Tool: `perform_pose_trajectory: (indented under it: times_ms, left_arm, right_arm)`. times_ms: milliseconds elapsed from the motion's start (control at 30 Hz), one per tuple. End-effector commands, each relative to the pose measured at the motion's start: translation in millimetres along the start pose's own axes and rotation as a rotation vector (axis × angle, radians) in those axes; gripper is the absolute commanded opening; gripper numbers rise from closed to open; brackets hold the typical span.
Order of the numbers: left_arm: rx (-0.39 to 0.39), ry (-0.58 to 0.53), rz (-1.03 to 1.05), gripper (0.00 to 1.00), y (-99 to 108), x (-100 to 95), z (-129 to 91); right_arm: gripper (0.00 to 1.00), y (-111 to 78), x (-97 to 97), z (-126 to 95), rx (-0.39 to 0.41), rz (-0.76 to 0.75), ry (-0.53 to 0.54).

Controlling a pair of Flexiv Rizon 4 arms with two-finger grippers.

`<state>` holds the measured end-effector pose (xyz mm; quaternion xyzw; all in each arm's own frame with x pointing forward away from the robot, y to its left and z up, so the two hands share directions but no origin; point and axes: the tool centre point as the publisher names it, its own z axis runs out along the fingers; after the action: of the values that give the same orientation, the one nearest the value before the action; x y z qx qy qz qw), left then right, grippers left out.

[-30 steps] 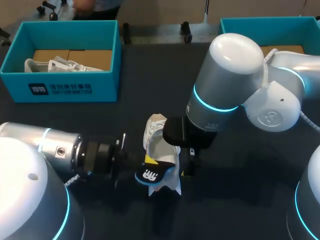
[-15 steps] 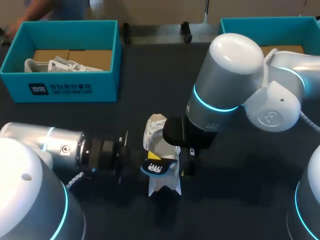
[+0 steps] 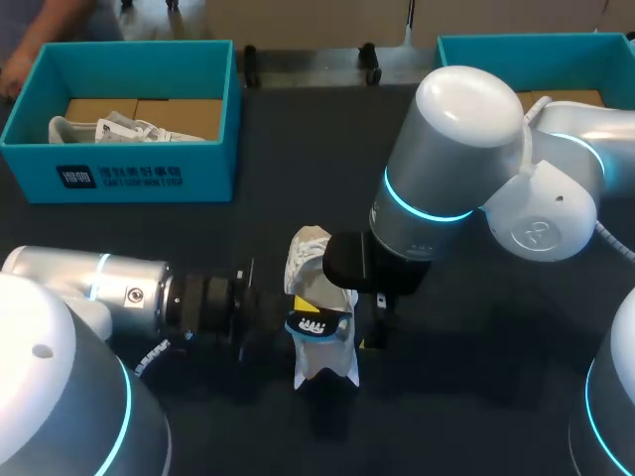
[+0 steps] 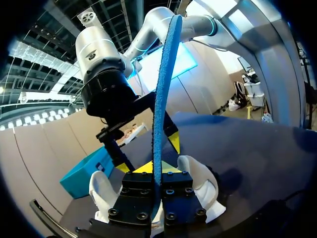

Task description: Take the shoe out of the shoebox, open the shoe tongue, remove and reinsert the insole, then place the shoe into the shoebox

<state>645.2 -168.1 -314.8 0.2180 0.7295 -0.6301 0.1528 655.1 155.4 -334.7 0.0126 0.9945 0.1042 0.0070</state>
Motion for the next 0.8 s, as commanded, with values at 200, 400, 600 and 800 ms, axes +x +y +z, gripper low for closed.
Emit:
perform_pose_trajectory:
  times_ms: [200, 400, 600, 800]
  left_arm:
    - [-0.011, -0.012, 0.038, 0.0, 21.2, -3.8, 7.8]
    - [-0.038, -0.025, 0.038, 0.0, 30.8, -6.9, 11.4]
    - [-0.049, -0.029, 0.041, 0.0, 31.1, -6.5, 11.6]
    - [-0.057, -0.029, 0.04, 0.0, 30.3, -4.6, 10.6]
  right_arm:
    - [1.0, 0.6, 1.0, 1.3, 0.002, 0.001, -0.003]
    - [1.0, 0.6, 1.0, 1.3, 0.002, 0.001, -0.003]
    - [1.0, 0.6, 1.0, 1.3, 0.002, 0.001, -0.003]
    - [1.0, 0.6, 1.0, 1.3, 0.002, 0.001, -0.003]
